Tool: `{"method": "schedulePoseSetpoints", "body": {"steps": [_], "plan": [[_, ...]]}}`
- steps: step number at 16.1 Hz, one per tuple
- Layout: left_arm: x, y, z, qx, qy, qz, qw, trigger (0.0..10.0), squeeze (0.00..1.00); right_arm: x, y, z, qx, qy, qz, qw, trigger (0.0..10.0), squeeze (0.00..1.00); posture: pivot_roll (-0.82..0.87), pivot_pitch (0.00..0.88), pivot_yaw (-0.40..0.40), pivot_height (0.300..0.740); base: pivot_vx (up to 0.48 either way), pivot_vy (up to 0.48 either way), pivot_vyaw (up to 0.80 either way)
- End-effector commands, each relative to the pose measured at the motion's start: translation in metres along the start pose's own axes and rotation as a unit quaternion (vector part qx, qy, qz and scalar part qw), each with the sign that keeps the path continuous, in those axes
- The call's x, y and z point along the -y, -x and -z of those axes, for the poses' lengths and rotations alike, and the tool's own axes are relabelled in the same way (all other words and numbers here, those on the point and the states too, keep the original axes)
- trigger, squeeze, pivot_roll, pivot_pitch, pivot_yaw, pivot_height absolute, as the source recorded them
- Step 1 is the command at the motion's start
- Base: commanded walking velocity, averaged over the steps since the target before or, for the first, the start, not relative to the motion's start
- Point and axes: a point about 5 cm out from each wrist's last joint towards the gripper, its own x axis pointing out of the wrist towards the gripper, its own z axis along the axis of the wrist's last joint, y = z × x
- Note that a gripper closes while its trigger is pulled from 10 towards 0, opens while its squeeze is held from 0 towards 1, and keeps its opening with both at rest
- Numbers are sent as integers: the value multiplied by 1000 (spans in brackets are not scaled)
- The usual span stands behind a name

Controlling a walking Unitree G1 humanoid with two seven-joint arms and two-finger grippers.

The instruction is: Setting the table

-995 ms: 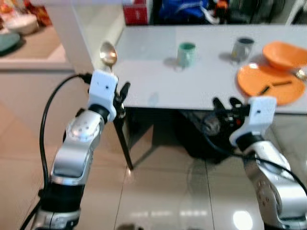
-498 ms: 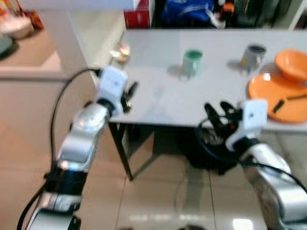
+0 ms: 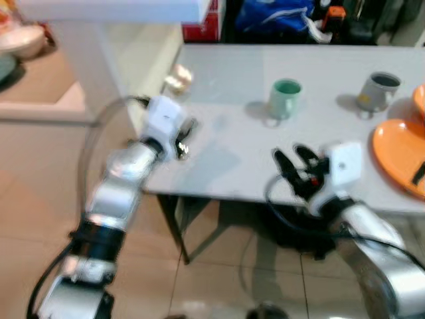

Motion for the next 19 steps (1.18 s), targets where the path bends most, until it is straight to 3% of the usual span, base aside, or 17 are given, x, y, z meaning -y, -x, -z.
{"method": "schedulePoseSetpoints", "body": {"steps": [1, 4, 7, 11, 13, 16, 19], "plan": [[-8, 3, 8, -27, 2, -7, 1000, 10000, 0, -4, -1, -5, 10, -1, -13, 1000, 10000, 0, 32, 87, 30, 740, 0, 0, 0], [-15, 2, 14, -53, 48, -11, 997, 10000, 0, -6, -8, -7, 5, -22, -40, 999, 10000, 0, 38, 76, 15, 740, 0, 0, 0], [-13, -5, 19, -62, 61, 10, 996, 10000, 0, -15, -7, -8, -4, -25, -85, 996, 10000, 0, 29, 85, -1, 740, 0, 0, 0], [-13, -14, 25, -72, 40, 34, 996, 10000, 0, -24, 3, -7, -17, -25, -102, 994, 10000, 0, -10, 129, 15, 740, 0, 0, 0], [-13, -25, 24, -62, 28, 47, 997, 10000, 0, -28, 11, -8, -14, -16, -100, 995, 10000, 0, -31, 154, 31, 740, 0, 0, 0], [-4, -39, 18, -44, 41, 73, 996, 10000, 0, -30, 16, -10, -7, -1, -89, 996, 10000, 0, -53, 173, 50, 740, 0, 0, 0], [18, -57, 13, -42, 77, 99, 991, 10000, 0, -30, 21, -7, -20, 12, -75, 997, 10000, 0, -70, 175, 57, 740, 0, 0, 0]]}}
